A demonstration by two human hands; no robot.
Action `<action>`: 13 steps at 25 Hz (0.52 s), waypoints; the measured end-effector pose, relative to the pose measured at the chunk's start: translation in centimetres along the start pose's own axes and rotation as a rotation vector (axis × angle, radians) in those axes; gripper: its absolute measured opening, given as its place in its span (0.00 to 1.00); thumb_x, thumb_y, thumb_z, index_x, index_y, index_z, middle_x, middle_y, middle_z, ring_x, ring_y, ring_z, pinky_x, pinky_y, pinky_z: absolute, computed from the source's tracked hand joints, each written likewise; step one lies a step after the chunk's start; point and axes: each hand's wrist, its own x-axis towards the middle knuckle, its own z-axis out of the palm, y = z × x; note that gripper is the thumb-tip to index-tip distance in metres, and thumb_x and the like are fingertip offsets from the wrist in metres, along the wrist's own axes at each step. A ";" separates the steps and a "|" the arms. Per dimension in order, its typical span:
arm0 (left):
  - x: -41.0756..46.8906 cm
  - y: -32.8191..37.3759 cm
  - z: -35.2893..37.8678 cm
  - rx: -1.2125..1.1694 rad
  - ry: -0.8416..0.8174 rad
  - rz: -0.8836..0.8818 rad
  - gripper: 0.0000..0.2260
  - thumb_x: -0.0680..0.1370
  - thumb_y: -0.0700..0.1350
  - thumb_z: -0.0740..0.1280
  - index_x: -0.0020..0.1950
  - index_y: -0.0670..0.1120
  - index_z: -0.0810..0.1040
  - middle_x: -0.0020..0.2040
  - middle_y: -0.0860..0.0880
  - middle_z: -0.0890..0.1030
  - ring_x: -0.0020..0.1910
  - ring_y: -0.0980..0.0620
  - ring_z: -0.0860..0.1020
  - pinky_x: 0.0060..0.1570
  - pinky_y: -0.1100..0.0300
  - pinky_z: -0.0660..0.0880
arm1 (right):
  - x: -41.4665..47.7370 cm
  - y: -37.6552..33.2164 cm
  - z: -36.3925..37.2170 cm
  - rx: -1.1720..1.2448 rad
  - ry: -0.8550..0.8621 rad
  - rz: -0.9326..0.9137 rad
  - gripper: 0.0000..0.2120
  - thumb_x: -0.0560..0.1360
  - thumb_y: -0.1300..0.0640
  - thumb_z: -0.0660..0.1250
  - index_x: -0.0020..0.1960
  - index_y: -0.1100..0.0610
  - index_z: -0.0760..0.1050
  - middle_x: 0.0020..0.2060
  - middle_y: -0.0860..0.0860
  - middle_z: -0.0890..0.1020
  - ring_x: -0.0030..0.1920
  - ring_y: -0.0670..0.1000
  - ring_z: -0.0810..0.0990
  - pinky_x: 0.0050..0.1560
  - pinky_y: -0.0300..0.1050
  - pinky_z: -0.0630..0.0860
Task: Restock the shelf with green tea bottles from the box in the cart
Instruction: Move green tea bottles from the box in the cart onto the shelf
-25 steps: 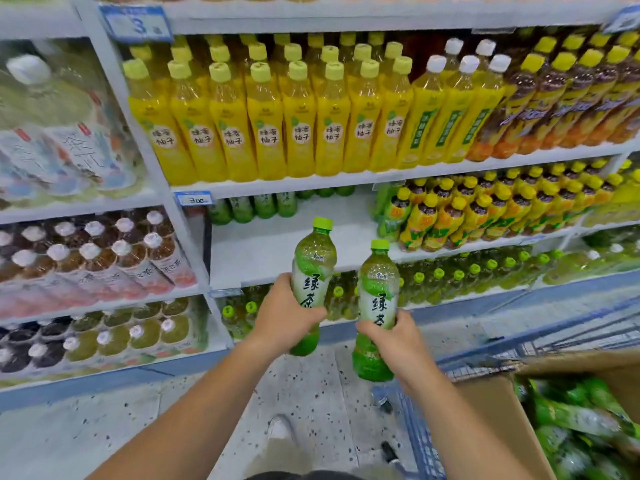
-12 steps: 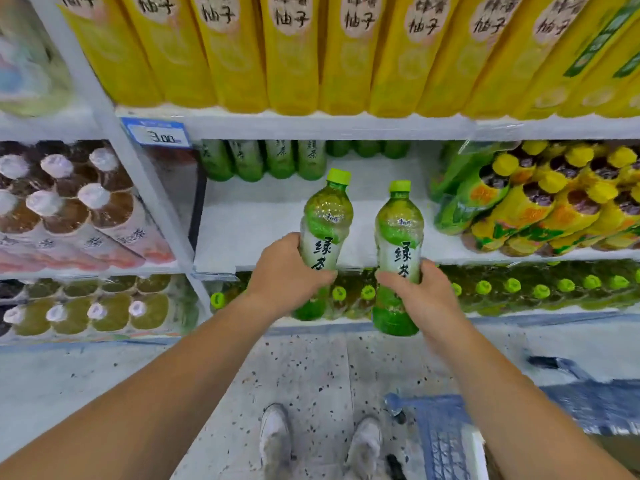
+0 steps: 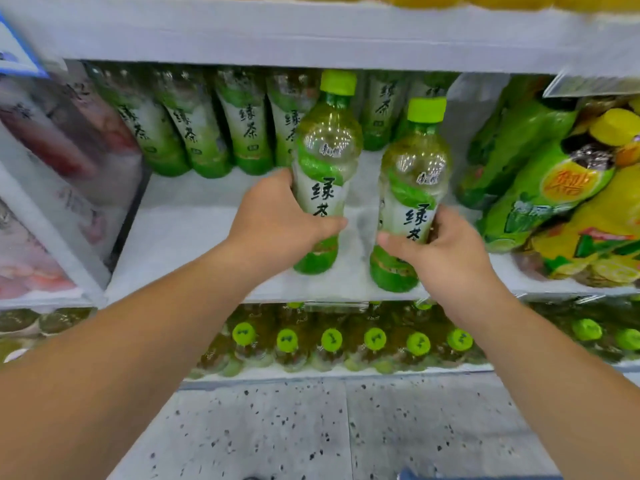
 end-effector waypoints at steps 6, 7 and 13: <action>1.6 -1.5 1.8 -0.074 0.123 0.090 0.25 0.65 0.50 0.83 0.58 0.52 0.78 0.48 0.60 0.82 0.47 0.65 0.80 0.41 0.73 0.73 | 2.9 1.4 0.3 -0.015 0.039 -0.132 0.24 0.69 0.54 0.81 0.61 0.49 0.76 0.53 0.45 0.86 0.53 0.46 0.85 0.57 0.53 0.82; 1.8 -1.8 2.1 -0.099 0.137 0.100 0.26 0.65 0.49 0.83 0.60 0.51 0.78 0.50 0.60 0.83 0.48 0.65 0.80 0.42 0.73 0.73 | 3.2 1.7 0.4 -0.026 0.028 -0.148 0.25 0.69 0.54 0.80 0.63 0.49 0.76 0.54 0.45 0.86 0.54 0.46 0.85 0.58 0.52 0.81; 1.9 -2.8 2.9 -0.193 0.138 0.183 0.27 0.67 0.45 0.82 0.60 0.55 0.74 0.51 0.63 0.79 0.47 0.78 0.75 0.42 0.82 0.70 | 3.4 2.7 0.2 -0.074 -0.037 -0.157 0.27 0.71 0.55 0.79 0.67 0.51 0.73 0.57 0.43 0.84 0.57 0.40 0.83 0.62 0.47 0.79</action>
